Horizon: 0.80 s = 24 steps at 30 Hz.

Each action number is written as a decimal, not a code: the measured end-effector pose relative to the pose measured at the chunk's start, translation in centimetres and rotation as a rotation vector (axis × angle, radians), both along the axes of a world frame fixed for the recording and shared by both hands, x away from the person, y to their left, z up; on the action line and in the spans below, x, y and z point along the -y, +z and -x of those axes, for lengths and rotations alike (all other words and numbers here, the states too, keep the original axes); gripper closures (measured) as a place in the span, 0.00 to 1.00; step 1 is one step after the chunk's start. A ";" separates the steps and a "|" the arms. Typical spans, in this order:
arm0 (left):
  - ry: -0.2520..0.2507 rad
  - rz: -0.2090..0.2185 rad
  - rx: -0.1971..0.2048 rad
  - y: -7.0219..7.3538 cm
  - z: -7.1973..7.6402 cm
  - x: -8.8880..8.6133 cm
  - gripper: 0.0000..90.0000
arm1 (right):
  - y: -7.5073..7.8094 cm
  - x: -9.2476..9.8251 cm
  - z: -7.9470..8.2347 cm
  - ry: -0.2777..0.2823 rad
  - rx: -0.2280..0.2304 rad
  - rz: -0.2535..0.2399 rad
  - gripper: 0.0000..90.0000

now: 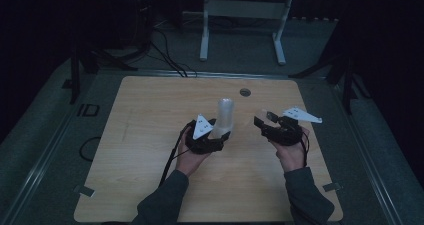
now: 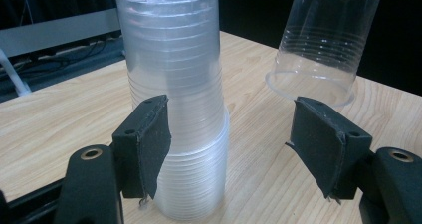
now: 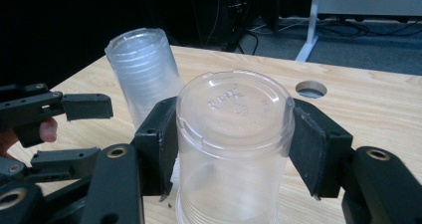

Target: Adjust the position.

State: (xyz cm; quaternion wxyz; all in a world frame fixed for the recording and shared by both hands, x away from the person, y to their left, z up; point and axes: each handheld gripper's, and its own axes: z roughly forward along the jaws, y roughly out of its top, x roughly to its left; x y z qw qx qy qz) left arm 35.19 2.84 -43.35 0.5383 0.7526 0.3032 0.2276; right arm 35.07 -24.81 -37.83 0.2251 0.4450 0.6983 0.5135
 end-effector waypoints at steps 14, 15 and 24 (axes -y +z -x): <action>-0.024 -0.007 -0.020 0.2 0.1 0.6 0.33 | -1.0 0.2 0.2 -0.002 -0.019 -0.016 0.46; -0.028 -0.007 -0.022 0.2 0.2 0.7 0.33 | -1.1 0.1 0.2 -0.001 -0.020 -0.014 0.46; -0.049 -0.030 -0.036 -0.1 0.2 1.5 0.31 | -1.7 -0.3 0.3 0.007 -0.032 -0.020 0.46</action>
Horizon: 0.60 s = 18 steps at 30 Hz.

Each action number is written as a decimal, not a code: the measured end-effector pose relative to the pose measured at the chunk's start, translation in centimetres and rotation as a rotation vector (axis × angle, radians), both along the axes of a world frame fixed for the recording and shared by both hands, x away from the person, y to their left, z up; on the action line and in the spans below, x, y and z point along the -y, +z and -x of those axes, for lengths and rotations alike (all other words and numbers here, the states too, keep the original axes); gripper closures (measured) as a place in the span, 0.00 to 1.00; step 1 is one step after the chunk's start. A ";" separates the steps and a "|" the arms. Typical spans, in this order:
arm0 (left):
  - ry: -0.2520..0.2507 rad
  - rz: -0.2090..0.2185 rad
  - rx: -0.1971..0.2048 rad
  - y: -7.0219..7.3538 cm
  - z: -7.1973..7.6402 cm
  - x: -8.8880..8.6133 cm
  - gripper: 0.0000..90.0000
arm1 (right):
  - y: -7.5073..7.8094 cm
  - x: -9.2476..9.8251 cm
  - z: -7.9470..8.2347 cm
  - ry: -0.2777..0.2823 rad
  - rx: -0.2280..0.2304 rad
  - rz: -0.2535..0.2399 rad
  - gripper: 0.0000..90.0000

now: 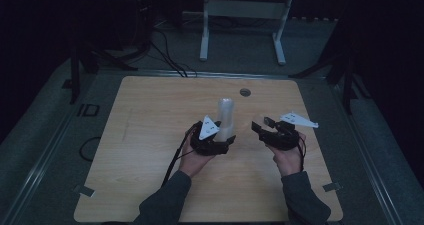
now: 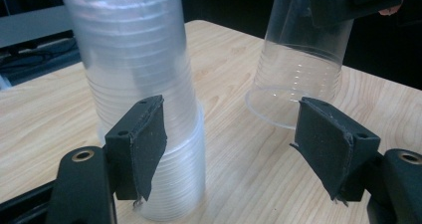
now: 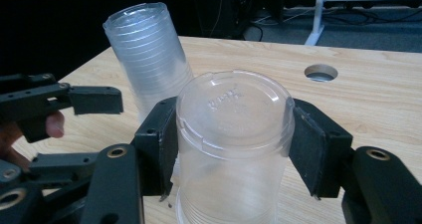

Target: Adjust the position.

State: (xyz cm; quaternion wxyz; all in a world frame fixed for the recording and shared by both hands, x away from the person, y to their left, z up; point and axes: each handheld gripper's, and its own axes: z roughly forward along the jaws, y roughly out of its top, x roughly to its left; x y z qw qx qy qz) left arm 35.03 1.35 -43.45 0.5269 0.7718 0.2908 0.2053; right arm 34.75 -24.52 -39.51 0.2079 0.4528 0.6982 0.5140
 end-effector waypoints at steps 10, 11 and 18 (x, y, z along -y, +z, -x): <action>-0.030 -0.001 0.000 0.1 0.2 0.6 0.31 | -0.1 -0.3 0.2 0.009 -0.004 -0.014 0.46; -0.032 -0.001 -0.002 0.1 0.2 0.7 0.31 | -0.1 -0.3 0.2 0.009 -0.004 -0.016 0.46; -0.058 -0.004 0.002 0.2 0.3 1.2 0.31 | -0.4 -0.2 0.2 0.023 -0.018 -0.049 0.46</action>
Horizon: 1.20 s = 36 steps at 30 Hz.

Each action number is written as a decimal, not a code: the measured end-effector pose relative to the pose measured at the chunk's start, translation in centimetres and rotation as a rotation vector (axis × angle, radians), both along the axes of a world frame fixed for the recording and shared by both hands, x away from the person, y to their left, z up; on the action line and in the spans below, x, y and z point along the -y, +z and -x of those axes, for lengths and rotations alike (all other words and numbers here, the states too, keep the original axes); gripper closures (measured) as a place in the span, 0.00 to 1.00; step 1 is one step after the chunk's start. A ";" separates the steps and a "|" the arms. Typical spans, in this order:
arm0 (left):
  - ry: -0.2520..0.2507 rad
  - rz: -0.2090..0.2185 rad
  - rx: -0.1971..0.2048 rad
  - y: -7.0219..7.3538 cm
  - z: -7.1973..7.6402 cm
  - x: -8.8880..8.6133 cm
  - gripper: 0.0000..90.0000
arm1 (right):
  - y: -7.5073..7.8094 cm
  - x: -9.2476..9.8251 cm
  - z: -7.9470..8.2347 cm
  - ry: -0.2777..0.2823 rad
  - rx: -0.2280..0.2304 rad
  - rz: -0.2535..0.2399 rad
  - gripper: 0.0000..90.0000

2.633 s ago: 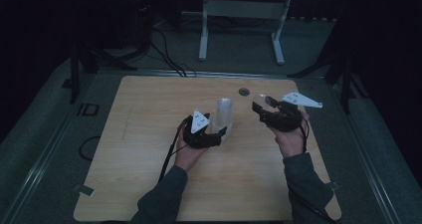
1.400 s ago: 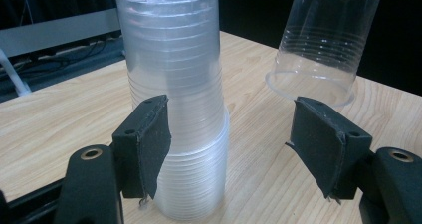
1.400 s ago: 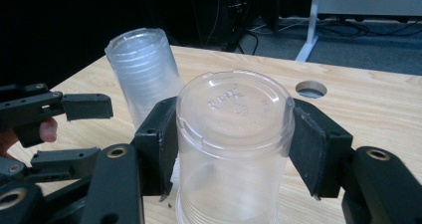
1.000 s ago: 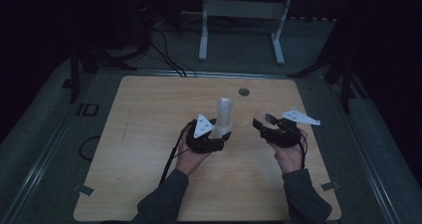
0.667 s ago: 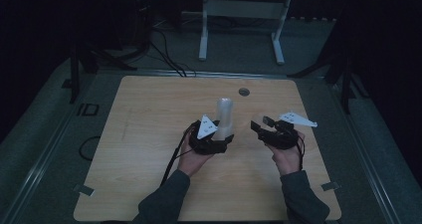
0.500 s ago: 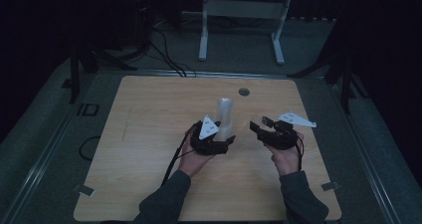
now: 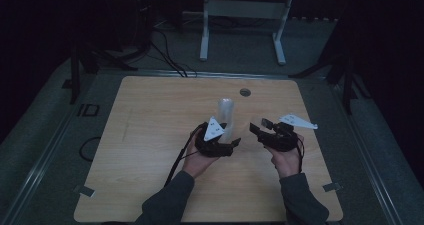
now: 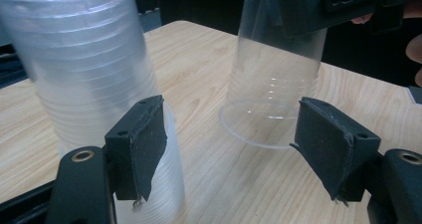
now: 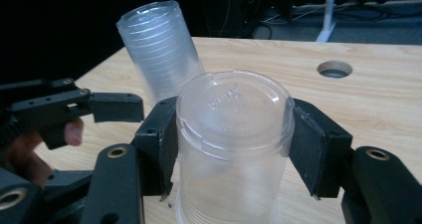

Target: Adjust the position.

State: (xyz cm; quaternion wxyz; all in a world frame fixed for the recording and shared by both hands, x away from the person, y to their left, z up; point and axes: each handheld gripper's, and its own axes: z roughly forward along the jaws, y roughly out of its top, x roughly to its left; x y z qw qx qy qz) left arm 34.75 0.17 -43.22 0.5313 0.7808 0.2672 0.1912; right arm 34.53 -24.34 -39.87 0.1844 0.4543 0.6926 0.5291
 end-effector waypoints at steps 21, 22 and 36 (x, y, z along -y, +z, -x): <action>-0.046 0.004 -0.007 -0.2 -0.1 0.7 0.31 | -0.3 0.4 0.1 0.006 -0.023 -0.048 0.46; -0.049 0.001 -0.007 -0.2 -0.1 0.7 0.31 | -0.3 0.4 0.1 0.007 -0.024 -0.050 0.46; -0.059 0.004 -0.002 -0.1 -0.1 1.1 0.29 | -0.6 1.0 0.0 0.014 -0.044 -0.133 0.46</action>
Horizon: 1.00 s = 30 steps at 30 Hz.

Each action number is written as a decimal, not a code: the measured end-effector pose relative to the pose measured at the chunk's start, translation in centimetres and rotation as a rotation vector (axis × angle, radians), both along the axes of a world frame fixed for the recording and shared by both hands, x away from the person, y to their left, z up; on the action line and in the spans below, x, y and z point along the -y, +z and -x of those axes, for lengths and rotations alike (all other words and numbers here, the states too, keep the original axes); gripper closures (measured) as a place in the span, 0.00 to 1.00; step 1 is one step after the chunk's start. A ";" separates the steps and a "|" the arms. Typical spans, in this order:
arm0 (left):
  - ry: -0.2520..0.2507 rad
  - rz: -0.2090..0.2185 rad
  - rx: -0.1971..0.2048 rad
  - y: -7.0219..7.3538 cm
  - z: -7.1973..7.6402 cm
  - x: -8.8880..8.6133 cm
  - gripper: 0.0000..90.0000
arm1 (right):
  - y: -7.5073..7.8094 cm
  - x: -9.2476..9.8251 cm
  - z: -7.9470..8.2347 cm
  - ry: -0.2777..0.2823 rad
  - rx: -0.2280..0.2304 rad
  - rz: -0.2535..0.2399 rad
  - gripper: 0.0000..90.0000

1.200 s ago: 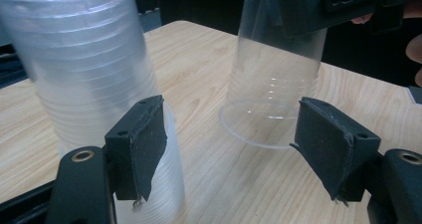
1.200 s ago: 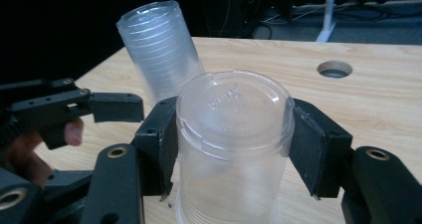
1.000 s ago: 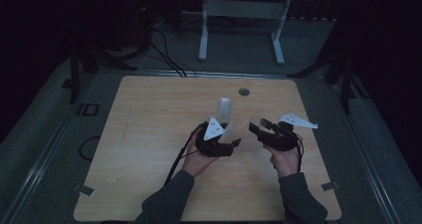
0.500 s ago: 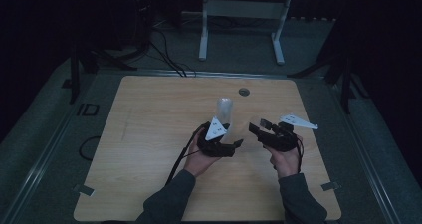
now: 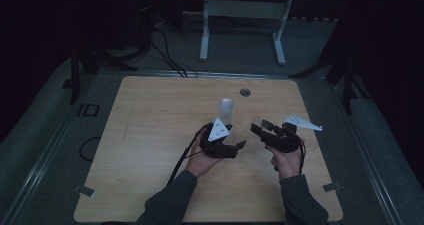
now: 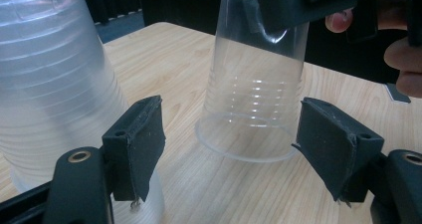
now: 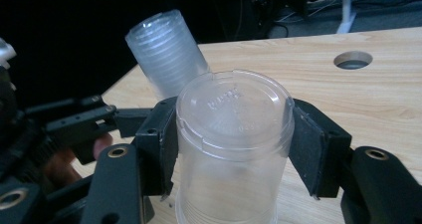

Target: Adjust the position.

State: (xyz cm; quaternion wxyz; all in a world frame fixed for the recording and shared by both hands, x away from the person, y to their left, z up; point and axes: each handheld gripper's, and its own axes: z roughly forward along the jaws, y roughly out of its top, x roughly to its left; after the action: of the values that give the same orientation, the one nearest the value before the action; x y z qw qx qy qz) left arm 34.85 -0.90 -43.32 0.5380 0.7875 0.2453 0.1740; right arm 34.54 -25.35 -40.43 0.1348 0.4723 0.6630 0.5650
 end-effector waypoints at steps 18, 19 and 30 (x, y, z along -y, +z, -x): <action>-0.032 0.003 0.014 0.5 0.0 0.5 0.29 | -0.5 0.4 0.0 -0.001 -0.018 -0.036 0.46; -0.033 0.007 0.012 0.6 0.0 0.5 0.29 | -0.4 0.4 0.0 0.002 -0.018 -0.041 0.46; -0.035 0.007 0.009 0.5 -0.2 0.8 0.28 | -0.5 0.8 -0.2 0.017 -0.048 -0.122 0.46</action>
State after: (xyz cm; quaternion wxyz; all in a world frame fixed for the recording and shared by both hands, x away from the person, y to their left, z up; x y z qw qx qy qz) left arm 35.03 -1.67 -42.84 0.5446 0.7891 0.2297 0.1672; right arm 34.72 -26.18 -40.92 0.0854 0.4874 0.6343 0.5940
